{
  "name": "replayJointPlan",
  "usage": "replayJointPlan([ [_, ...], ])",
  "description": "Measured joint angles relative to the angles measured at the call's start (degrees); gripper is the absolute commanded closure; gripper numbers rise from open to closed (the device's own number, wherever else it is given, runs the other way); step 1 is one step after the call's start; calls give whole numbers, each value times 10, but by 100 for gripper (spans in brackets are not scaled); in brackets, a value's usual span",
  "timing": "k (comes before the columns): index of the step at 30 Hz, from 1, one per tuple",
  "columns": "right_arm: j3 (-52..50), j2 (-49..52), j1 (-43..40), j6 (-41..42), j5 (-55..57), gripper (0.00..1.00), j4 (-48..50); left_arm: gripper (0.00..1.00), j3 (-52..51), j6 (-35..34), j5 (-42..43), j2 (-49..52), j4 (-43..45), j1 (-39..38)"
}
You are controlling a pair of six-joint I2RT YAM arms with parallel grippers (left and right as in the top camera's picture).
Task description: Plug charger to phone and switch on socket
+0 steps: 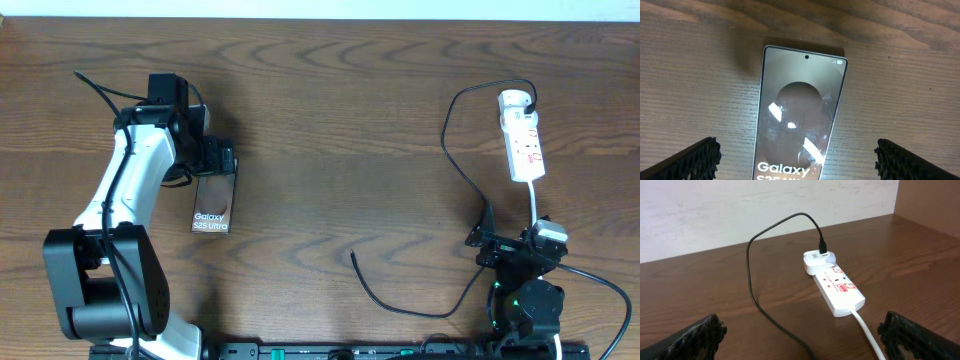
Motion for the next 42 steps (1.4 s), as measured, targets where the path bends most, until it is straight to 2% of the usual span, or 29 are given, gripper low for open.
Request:
replayJointPlan([
  [20, 0, 0, 0, 0, 0, 1, 0, 2, -71, 45, -17, 0, 58, -23],
  [42, 0, 0, 0, 0, 0, 1, 0, 2, -114, 54, -30, 0, 119, -24],
])
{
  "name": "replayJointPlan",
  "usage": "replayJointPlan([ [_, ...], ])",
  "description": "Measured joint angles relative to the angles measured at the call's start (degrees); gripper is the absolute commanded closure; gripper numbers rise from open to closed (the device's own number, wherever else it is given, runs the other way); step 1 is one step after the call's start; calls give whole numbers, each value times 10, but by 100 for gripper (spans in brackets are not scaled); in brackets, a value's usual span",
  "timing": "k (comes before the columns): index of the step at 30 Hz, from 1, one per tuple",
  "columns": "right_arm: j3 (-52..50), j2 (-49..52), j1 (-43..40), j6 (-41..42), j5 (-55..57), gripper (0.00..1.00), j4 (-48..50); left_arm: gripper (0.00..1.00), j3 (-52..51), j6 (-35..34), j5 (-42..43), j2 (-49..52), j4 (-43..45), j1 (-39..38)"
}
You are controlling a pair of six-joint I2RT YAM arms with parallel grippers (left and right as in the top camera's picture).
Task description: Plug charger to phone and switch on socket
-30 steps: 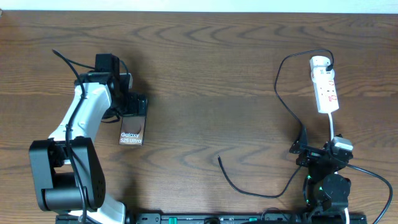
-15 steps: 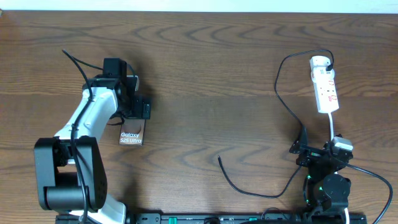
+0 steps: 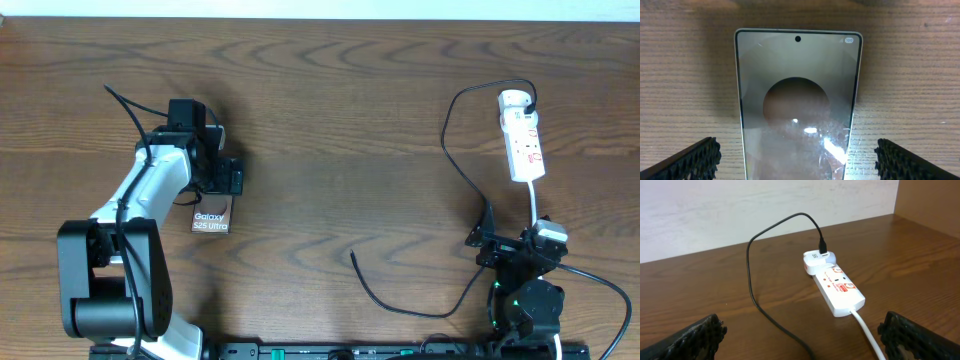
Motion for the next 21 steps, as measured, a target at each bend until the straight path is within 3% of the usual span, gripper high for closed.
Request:
replayJointPlan([
  [21, 0, 0, 0, 0, 0, 1, 0, 2, -28, 1, 5, 1, 38, 0],
])
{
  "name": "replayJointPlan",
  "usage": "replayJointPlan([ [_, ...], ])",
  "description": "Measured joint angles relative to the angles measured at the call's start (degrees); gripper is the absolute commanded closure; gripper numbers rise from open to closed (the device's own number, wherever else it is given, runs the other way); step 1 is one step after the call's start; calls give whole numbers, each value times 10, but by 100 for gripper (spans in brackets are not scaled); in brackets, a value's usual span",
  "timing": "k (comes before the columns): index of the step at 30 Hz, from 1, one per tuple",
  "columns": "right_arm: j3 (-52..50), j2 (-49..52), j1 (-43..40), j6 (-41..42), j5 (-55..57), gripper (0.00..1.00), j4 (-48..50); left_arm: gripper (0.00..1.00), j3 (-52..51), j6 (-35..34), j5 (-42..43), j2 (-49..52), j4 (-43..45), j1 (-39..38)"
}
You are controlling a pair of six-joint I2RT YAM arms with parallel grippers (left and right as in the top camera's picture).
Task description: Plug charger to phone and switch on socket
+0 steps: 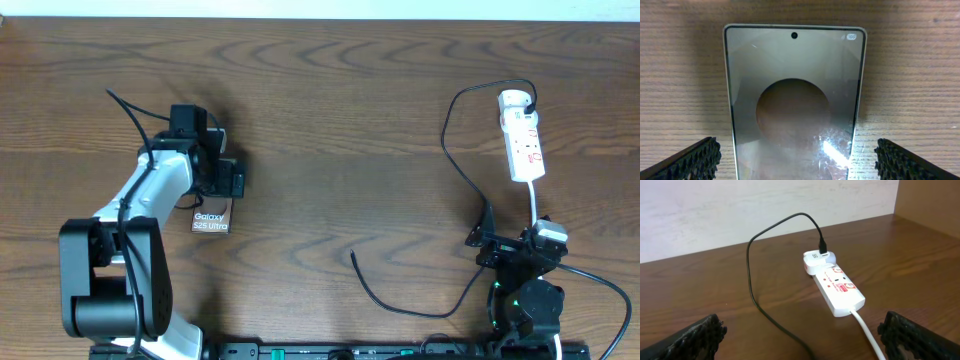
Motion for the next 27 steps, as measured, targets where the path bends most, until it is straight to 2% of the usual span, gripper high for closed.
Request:
replayJointPlan([
  [27, 0, 0, 0, 0, 0, 1, 0, 2, -14, 0, 0, 18, 22, 0],
])
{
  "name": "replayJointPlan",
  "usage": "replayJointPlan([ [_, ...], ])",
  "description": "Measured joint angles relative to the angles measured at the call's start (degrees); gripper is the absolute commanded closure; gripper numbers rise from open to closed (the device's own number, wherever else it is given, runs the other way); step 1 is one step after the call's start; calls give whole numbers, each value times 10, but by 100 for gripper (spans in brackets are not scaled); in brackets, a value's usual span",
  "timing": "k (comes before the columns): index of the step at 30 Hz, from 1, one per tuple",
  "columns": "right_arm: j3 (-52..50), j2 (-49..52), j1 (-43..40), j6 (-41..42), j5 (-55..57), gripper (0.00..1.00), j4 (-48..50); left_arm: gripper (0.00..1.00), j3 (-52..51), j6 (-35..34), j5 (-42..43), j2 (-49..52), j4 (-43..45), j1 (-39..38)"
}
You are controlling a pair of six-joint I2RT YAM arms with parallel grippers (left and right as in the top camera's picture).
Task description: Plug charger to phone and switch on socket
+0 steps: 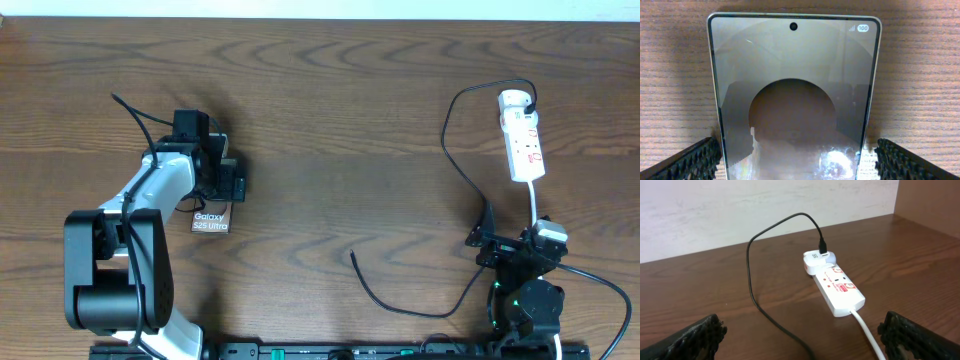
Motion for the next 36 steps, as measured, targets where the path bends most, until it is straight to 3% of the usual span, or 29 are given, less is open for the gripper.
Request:
replayJointPlan([
  [36, 0, 0, 0, 0, 0, 1, 0, 2, -11, 8, -7, -3, 17, 0],
])
